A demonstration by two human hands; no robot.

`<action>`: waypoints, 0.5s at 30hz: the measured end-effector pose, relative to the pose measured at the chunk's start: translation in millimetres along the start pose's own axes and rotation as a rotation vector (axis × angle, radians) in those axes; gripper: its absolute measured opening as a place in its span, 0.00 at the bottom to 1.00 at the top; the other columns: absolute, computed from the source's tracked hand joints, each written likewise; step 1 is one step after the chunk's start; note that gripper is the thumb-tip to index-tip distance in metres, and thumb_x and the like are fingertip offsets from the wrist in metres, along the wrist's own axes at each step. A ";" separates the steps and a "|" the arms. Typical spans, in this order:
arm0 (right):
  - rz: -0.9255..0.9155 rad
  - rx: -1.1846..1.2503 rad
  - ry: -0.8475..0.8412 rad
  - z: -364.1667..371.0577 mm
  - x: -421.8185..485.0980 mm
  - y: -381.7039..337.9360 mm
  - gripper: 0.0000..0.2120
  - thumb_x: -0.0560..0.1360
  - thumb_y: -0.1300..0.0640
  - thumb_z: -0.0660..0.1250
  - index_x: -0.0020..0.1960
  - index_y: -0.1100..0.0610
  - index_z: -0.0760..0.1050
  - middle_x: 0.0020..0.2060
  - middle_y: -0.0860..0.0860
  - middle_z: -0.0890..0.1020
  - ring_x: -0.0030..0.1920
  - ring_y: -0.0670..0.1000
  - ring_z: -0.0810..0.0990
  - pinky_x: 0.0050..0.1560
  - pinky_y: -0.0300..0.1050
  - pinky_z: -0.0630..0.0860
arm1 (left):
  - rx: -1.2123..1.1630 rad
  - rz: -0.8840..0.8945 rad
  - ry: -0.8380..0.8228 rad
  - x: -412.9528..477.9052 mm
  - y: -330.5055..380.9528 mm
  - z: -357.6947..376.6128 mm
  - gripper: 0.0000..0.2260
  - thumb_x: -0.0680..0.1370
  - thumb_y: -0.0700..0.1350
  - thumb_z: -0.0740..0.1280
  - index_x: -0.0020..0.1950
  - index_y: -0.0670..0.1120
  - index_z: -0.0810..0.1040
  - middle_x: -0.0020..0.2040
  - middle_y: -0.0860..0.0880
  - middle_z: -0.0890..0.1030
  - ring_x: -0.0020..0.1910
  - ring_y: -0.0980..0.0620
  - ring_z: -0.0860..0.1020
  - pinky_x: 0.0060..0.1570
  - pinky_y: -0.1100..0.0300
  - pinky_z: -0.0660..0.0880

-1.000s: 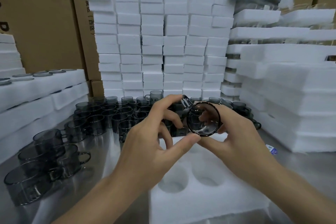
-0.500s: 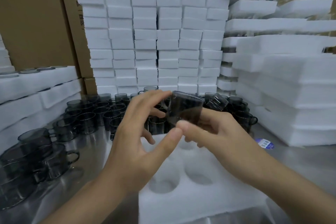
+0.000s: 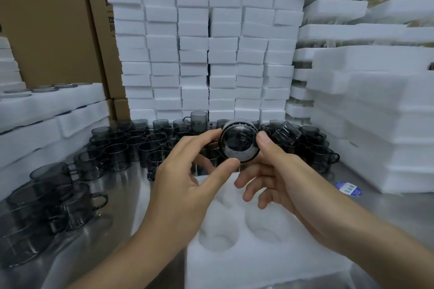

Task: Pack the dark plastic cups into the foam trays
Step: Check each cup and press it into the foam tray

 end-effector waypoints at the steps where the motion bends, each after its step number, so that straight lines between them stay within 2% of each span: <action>1: -0.004 0.010 0.032 -2.3 0.2 0.6 0.32 0.73 0.25 0.61 0.57 0.48 0.86 0.45 0.55 0.88 0.41 0.52 0.85 0.39 0.45 0.78 | 0.008 -0.007 0.003 0.1 -1.5 -0.1 0.20 0.75 0.64 0.72 0.67 0.69 0.77 0.59 0.61 0.80 0.50 0.55 0.83 0.37 0.70 0.72; 5: -0.030 0.048 0.091 -7.5 -0.4 0.0 0.21 0.73 0.28 0.65 0.53 0.40 0.85 0.46 0.55 0.88 0.42 0.54 0.87 0.39 0.44 0.80 | 0.019 -0.015 0.005 -0.3 -4.5 -0.4 0.18 0.74 0.67 0.72 0.64 0.69 0.79 0.56 0.61 0.81 0.48 0.55 0.82 0.36 0.71 0.72; 11: -0.031 0.034 0.086 -7.2 0.0 -0.6 0.20 0.73 0.29 0.65 0.50 0.42 0.85 0.45 0.55 0.88 0.41 0.53 0.86 0.38 0.43 0.80 | 0.039 0.001 0.004 0.1 -3.8 -0.3 0.16 0.75 0.69 0.71 0.62 0.72 0.78 0.56 0.61 0.81 0.48 0.55 0.82 0.36 0.71 0.72; 15: -0.045 -0.011 0.059 -7.3 -3.9 -1.0 0.18 0.74 0.36 0.71 0.54 0.47 0.86 0.49 0.52 0.88 0.46 0.51 0.87 0.42 0.42 0.81 | 0.048 0.016 0.004 0.0 -2.7 -0.5 0.16 0.75 0.67 0.71 0.62 0.70 0.78 0.56 0.61 0.80 0.47 0.56 0.82 0.35 0.70 0.72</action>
Point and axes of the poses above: each hand's wrist, its own x-axis towards the middle knuckle, its own z-axis out of the palm, y = z × x, the point moved 9 cm from there along x, towards the middle knuckle
